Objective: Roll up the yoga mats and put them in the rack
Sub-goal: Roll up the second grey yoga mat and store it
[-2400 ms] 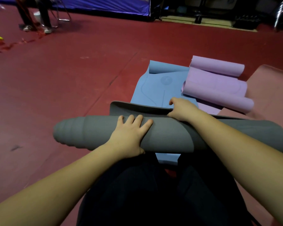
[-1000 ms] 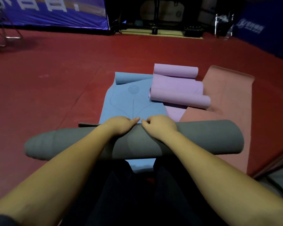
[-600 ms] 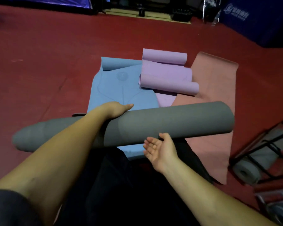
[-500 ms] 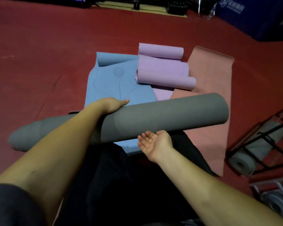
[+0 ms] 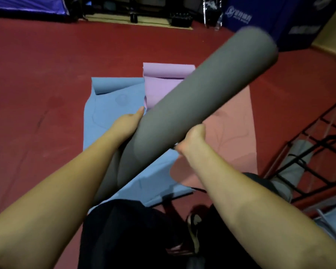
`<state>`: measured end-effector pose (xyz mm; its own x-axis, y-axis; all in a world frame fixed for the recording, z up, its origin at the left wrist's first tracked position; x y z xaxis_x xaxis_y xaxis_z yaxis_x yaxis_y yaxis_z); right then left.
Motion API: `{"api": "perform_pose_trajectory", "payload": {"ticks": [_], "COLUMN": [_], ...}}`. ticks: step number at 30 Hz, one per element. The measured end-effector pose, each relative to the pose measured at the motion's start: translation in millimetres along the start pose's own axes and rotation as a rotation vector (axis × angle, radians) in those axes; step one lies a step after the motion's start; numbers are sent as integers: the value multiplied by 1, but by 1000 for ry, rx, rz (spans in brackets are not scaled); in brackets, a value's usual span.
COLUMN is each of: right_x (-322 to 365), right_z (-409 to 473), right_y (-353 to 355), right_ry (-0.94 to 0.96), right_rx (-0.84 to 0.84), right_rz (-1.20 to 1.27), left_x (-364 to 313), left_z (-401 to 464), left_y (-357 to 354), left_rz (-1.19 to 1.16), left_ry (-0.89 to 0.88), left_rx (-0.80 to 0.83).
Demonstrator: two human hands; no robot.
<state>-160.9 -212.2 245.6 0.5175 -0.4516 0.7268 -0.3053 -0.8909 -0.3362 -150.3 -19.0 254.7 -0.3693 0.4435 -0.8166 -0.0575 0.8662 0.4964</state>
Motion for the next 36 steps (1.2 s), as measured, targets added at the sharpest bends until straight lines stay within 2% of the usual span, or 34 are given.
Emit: {"api": "perform_pose_trajectory", "payload": {"ticks": [3, 5, 8, 13, 16, 22, 25, 28, 30, 34, 36], "right_x": [61, 87, 96, 70, 46, 2, 7, 41, 66, 78, 86], "right_z": [-1, -4, 2, 12, 20, 25, 15, -14, -33, -60, -67], "right_y": [3, 22, 67, 153, 201, 244, 249, 227, 213, 204, 203], "right_ry": [214, 304, 348, 308, 260, 180, 302, 397, 503, 552, 609], "right_rx": [-35, -76, -134, -199, -205, -186, -134, 47, 152, 112, 84], "right_rz": [19, 16, -21, -45, -69, -233, -423, -225, -153, -284, -305], "left_x": [-44, -61, -76, -94, -81, -42, -42, -69, -79, -71, -77], "left_z": [13, 16, 1, -38, -67, -97, -106, -111, -117, -128, -129], "left_y": [-35, -74, -134, -196, -229, -247, -239, -221, -215, -210, -202], "left_rz": [-255, -492, -812, -995, -1031, -901, -879, -906, -974, -1110, -1102], "left_ry": [7, 78, 168, 98, 151, 188, 96, -107, -176, -182, -258], "left_rx": [-5, 53, 175, 210, 170, 71, 76, 108, 140, 159, 180]}}
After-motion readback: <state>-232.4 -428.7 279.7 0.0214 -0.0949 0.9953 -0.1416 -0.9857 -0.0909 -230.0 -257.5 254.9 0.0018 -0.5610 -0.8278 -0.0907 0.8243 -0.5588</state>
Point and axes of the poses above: each hand's wrist, its own z-axis towards the middle knuckle, its own y-axis out of the back of the hand, x = y × z, the point moved 6 cm from there along z, towards the middle knuckle, and after that the axes turned 12 degrees about -z, right-handed, at the moved point
